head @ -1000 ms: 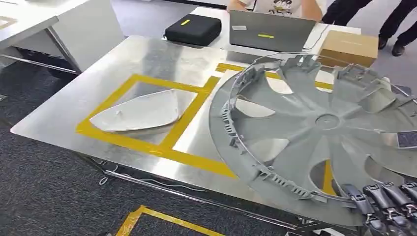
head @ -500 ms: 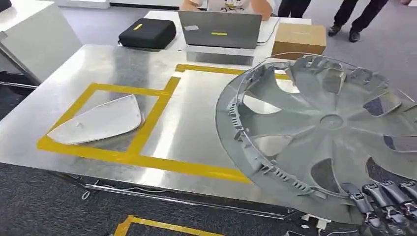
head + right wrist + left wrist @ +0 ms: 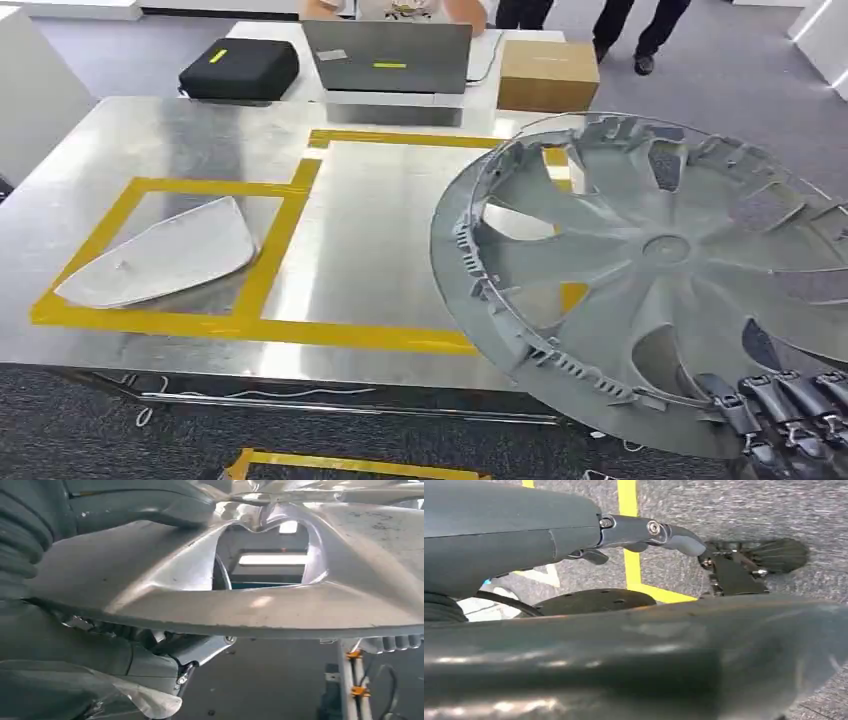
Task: Take the parts from the cabinet and place them on the table.
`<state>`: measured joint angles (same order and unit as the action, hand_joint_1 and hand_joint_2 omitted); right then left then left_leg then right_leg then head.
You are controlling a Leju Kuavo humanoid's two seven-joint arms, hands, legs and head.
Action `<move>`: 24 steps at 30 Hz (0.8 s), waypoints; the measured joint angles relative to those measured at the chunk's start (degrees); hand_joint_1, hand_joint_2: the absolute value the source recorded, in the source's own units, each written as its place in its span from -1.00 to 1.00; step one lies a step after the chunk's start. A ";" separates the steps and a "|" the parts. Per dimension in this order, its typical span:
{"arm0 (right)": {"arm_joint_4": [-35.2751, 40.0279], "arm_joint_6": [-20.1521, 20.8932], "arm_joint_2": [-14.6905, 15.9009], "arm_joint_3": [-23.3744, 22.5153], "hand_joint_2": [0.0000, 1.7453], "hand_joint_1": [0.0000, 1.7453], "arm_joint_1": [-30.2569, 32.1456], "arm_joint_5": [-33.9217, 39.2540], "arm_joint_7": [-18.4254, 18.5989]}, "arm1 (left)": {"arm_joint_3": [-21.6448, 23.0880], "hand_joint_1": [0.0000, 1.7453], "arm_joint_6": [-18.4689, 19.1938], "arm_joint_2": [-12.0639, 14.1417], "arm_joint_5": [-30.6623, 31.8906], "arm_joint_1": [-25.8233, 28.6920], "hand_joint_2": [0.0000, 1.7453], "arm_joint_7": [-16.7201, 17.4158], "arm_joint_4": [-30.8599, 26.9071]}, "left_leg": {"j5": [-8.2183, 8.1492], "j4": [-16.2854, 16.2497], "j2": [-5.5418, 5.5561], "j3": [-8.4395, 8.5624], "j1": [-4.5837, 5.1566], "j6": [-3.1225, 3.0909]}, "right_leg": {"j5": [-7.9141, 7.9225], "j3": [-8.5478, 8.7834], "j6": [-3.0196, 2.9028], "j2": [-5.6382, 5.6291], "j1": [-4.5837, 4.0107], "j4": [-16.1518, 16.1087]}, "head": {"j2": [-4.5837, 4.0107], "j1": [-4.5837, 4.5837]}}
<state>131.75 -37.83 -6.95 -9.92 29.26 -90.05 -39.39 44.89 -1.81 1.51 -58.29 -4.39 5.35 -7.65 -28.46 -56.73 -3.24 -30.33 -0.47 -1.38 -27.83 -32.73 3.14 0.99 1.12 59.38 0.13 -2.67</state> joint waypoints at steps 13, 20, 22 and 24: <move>-0.31 0.00 0.17 -0.28 1.00 1.00 0.05 0.00 -0.44 | 0.83 -1.00 -0.04 0.24 -0.09 -0.24 -1.00 -0.31 0.00 | 0.44 0.08 -0.34 -0.23 0.31 0.33 | -0.85 1.40 -1.66 0.34 -0.69 -2.29 | 0.00 0.11; -2.68 0.00 1.20 -0.59 1.00 1.00 -0.56 0.00 -0.35 | 0.94 -1.00 0.09 0.37 -0.20 -0.27 -1.00 -0.94 0.00 | 0.44 0.10 -0.34 -0.20 0.20 1.36 | -0.79 1.35 -1.77 0.36 -0.77 -2.26 | 0.00 0.07; -3.71 0.00 1.33 -0.72 1.00 1.00 -0.77 0.00 -0.22 | 0.98 -1.00 0.15 0.48 -0.20 -0.24 -1.00 -0.94 0.00 | 0.43 0.09 -0.33 -0.22 0.27 1.36 | -0.77 1.36 -1.76 0.38 -0.70 -2.26 | 0.00 0.09; -5.22 0.00 1.40 -1.18 1.00 1.00 -1.51 0.00 -0.30 | 1.07 -1.00 0.39 0.66 -0.20 -0.26 -1.00 -1.07 0.00 | 0.43 0.07 -0.34 -0.22 0.33 1.36 | -0.73 1.36 -1.71 0.37 -0.62 -2.26 | 0.00 0.09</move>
<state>126.53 -37.83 -5.55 -11.10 27.75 -90.05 -39.69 45.97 -1.42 2.16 -58.49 -4.65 4.29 -7.65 -28.03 -56.66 -3.57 -30.55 -0.15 -0.02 -28.56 -31.38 1.43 1.36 0.49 57.12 0.13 -2.58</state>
